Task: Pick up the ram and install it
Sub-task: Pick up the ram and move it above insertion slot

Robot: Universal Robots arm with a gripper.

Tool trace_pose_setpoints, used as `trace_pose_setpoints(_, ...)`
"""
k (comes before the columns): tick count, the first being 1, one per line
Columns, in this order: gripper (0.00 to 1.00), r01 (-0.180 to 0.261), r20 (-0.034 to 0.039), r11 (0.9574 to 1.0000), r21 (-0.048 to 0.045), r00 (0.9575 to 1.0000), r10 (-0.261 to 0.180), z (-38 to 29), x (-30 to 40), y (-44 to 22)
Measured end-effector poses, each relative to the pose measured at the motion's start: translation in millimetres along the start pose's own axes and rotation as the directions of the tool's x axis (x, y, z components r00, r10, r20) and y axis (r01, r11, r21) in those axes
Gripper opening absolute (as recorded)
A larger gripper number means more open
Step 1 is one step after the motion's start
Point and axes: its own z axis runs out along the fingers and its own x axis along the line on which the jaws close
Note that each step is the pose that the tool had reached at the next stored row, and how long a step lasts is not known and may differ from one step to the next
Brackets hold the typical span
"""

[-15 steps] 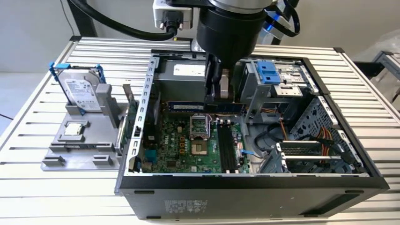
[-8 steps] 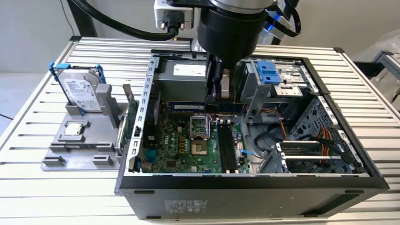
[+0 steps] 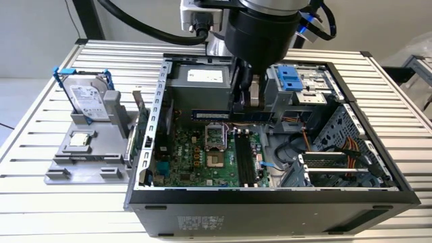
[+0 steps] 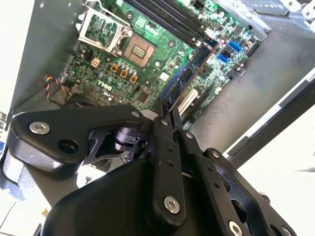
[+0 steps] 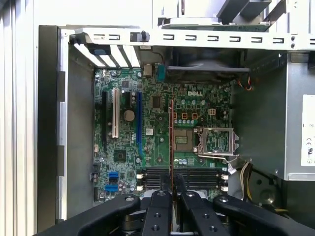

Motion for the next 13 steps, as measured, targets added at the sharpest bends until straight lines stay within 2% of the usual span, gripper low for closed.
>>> trace_pose_setpoints(6, 0.00, 0.000, 0.0000, 1.0000, 0.0000, 1.0000, 0.000, -0.2, -0.1, -4.6)
trace_pose_setpoints(13, 0.00, 0.000, 0.0001, 1.0000, 0.0000, 1.0000, 0.000, -0.2, -0.1, -4.8)
